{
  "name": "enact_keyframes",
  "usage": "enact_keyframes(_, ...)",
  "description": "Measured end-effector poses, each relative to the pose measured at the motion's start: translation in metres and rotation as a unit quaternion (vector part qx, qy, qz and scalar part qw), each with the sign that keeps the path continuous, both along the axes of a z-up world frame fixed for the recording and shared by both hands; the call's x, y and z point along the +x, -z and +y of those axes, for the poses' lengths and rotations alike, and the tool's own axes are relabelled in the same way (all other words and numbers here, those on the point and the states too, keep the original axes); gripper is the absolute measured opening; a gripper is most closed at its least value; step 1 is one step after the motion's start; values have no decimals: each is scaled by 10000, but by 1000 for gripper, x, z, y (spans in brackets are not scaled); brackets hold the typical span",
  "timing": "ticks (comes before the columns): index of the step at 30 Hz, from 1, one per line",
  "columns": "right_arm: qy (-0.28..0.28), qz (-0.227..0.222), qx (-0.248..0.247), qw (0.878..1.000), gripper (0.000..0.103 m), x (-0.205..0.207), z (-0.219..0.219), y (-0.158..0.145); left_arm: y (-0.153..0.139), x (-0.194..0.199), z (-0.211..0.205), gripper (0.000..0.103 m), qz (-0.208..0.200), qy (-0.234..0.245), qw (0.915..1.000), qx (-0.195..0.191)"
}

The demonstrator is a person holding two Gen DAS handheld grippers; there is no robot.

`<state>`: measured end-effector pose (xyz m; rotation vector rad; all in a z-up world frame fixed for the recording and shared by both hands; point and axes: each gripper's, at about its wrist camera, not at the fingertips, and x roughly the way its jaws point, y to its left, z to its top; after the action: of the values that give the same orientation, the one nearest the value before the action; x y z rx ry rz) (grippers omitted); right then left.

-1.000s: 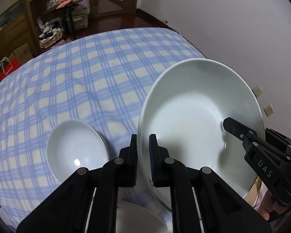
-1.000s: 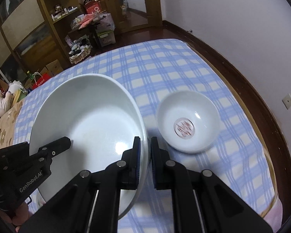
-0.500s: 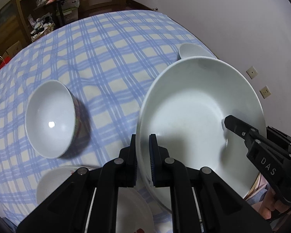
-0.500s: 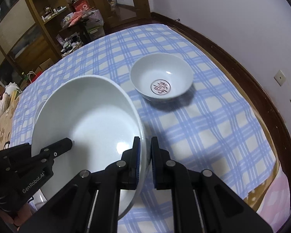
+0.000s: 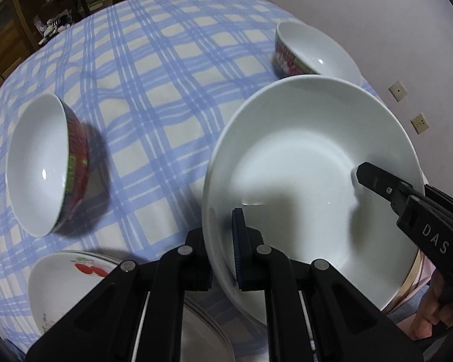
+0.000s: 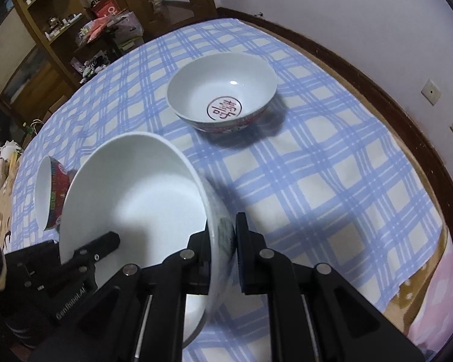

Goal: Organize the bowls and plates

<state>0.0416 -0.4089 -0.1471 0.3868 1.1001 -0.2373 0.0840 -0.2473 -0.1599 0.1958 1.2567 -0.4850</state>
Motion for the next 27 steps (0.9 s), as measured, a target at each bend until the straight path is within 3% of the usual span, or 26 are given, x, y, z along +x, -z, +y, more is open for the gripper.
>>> enact_keyframes(16,-106,-239,-104,9996,12,11,0,0,2,7,1,11,16,-34,10000,-8)
enact_keyframes(27,-2,-313,158,9994,13,14,-7,4,-2,6,1,13,-121,-37,9999,12)
